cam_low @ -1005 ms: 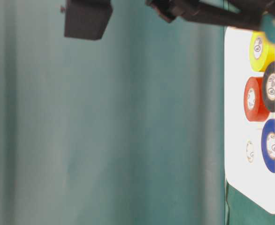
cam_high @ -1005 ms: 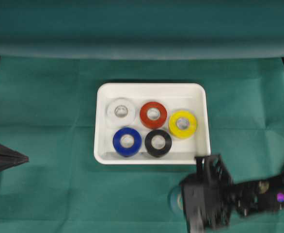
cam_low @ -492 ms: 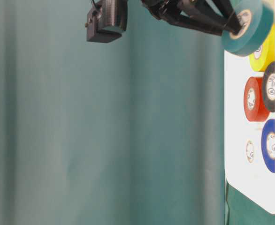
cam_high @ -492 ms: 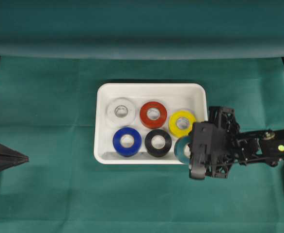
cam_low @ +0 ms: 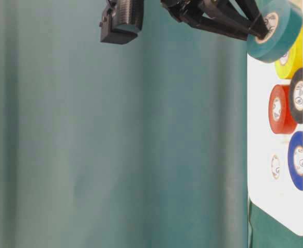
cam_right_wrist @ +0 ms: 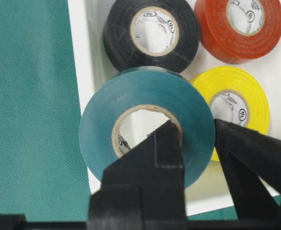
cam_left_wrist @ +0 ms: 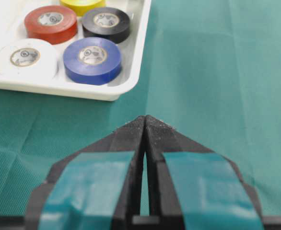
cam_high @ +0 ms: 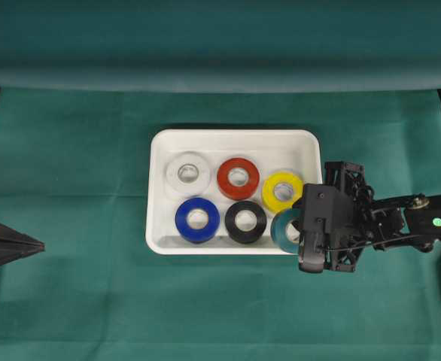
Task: Put the tape into the white case with the right arm.
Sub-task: 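Carry the teal roll into the tray's front-right corner and release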
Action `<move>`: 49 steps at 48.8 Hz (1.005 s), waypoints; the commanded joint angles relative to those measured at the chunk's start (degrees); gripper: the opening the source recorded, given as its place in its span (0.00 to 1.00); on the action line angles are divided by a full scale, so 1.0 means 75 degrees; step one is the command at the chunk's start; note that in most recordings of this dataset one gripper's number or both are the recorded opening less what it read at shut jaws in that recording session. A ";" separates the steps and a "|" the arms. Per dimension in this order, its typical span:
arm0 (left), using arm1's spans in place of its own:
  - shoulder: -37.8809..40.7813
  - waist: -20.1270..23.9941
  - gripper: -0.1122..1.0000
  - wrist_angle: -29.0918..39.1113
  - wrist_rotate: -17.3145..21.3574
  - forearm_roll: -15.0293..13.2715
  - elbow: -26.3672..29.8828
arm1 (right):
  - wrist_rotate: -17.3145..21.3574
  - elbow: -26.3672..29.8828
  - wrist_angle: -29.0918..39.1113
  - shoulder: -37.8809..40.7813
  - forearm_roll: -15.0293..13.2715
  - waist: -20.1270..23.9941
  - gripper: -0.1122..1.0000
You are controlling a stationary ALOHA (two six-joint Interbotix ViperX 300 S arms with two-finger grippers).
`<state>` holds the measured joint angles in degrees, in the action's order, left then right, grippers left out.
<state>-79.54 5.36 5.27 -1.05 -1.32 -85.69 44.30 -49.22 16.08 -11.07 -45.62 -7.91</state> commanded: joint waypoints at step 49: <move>0.0070 0.0012 0.10 -0.0059 0.0000 -0.0012 0.0082 | 0.0082 -0.1371 -0.0199 -0.1910 0.0094 -0.0059 0.76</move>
<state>-79.54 5.36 5.27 -1.05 -1.41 -85.69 44.82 -58.10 15.82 -21.27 -45.18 -8.26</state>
